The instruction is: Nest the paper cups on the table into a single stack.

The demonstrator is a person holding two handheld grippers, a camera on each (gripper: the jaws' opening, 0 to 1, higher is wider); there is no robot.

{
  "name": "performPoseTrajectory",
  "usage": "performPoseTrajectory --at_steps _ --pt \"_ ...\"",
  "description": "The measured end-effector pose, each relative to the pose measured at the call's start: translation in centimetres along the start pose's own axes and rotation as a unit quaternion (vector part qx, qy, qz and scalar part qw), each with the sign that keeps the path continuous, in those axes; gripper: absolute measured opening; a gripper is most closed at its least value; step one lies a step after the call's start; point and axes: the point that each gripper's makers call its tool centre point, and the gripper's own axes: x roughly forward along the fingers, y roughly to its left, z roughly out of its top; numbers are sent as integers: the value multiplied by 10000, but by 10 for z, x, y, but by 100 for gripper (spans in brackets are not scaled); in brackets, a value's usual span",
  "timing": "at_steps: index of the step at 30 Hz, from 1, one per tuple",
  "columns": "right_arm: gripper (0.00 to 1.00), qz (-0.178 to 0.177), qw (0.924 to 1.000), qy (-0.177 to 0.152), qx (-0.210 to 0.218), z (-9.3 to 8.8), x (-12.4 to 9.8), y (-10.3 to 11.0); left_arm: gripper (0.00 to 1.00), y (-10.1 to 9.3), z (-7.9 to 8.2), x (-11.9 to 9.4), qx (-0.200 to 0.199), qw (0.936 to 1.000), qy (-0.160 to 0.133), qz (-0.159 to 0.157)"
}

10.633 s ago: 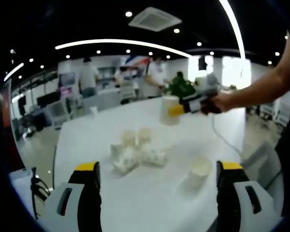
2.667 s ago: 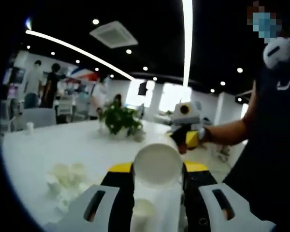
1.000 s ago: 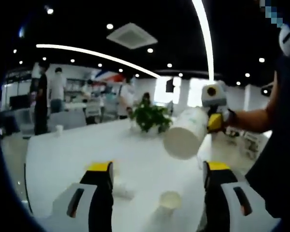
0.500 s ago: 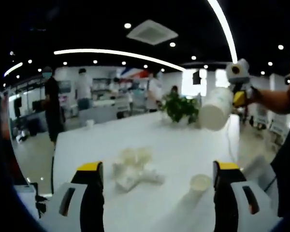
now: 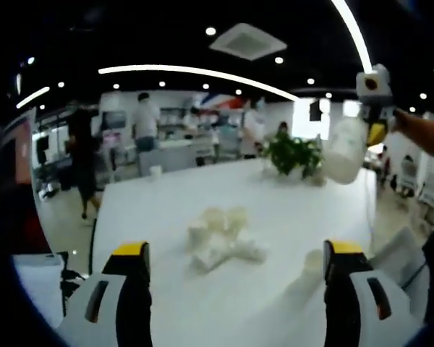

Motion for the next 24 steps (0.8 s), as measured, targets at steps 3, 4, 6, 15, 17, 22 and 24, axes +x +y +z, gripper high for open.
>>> performPoseTrajectory --at_steps 3,4,6,15,17,22,24 --pt "0 -82 9985 541 -64 -8 3 -4 99 2 -4 0 -23 10000 6 1" --pt "0 -63 9976 692 -31 -12 4 -4 99 2 -5 0 -24 10000 15 -5" --pt "0 -27 9946 1033 3 -19 5 -4 99 0 -8 2 -13 9999 73 -68" --pt "0 -193 9837 1788 60 -30 9 -12 99 -5 -18 8 61 9997 180 -131" --pt "0 -244 9808 1936 -12 -29 7 -14 99 -3 -21 8 103 9996 232 -78" --pt "0 -236 9730 2284 -247 -22 6 -13 99 0 -27 7 218 9991 363 -45" --pt "0 -254 9666 2521 -385 -24 5 -11 99 -1 -28 6 212 9991 374 -31"
